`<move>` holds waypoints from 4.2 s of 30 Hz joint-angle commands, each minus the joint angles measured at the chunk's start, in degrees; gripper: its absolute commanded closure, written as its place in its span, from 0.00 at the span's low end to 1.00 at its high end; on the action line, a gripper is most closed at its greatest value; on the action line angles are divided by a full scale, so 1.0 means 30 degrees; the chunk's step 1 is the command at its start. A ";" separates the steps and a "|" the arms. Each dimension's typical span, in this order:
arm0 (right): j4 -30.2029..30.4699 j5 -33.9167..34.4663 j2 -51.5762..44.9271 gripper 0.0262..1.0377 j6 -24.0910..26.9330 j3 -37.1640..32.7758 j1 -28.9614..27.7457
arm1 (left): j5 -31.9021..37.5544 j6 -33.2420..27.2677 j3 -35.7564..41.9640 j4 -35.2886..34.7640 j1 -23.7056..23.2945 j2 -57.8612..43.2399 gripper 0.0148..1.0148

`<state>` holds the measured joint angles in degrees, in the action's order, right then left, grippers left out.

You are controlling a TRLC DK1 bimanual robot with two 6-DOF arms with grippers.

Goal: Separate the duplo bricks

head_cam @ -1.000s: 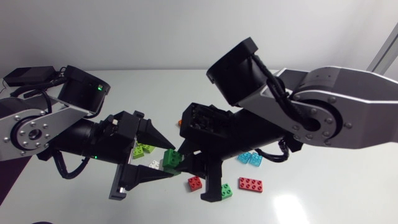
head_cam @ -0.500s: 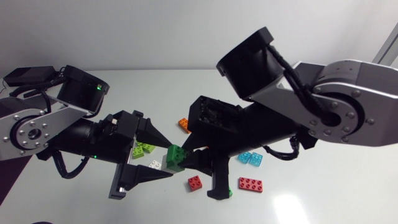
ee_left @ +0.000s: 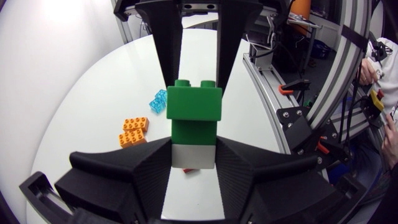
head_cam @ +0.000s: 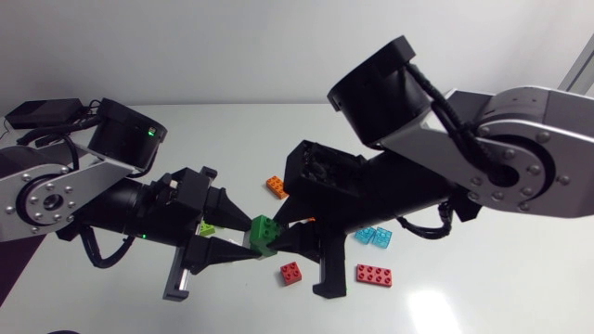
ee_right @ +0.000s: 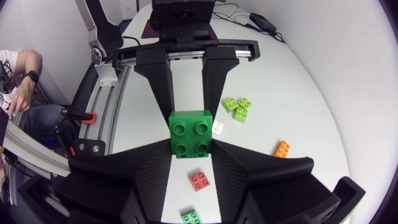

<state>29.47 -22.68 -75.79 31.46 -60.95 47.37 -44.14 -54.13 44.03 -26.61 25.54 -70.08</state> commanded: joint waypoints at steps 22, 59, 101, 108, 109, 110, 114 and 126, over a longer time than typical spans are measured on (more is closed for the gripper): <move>0.6318 0.1963 0.1181 0.86 0.4893 0.0892 -0.1583 | 0.0006 -0.1264 -0.0380 -0.0505 -0.1746 0.0305 0.70; 0.0781 0.8262 -0.1837 0.13 0.4014 0.7045 0.1523 | -0.0023 -0.1088 -0.0585 -0.0505 -0.1189 0.0627 0.70; -0.1973 0.2373 -0.0079 0.14 -0.0820 0.1771 0.0585 | 0.0124 -0.0356 -0.0644 0.0696 0.0422 -0.0340 0.70; -0.1944 0.2285 -0.0020 0.26 -0.0908 0.1595 0.0703 | 0.0124 -0.0268 -0.0673 0.0843 0.0539 -0.0428 0.70; -0.1944 0.2256 -0.0020 0.28 -0.0908 0.1595 0.0703 | 0.0124 -0.0238 -0.0673 0.0872 0.0598 -0.0428 0.70; -0.1944 0.2198 -0.0020 0.31 -0.0966 0.1566 0.0703 | 0.0153 -0.0238 -0.0673 0.0872 0.0627 -0.0428 0.70; -0.2032 0.1963 -0.0050 0.47 -0.1054 0.1625 0.0703 | 0.0182 -0.0209 -0.0702 0.0960 0.0745 -0.0516 0.70; -0.2061 0.1553 -0.0079 0.81 -0.1054 0.1742 0.0761 | 0.0211 0.0025 -0.0644 0.1136 0.0920 -0.0603 0.70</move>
<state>23.62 -17.37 -75.24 29.56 -55.18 49.19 -43.31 -55.35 43.38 -23.55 27.68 -71.16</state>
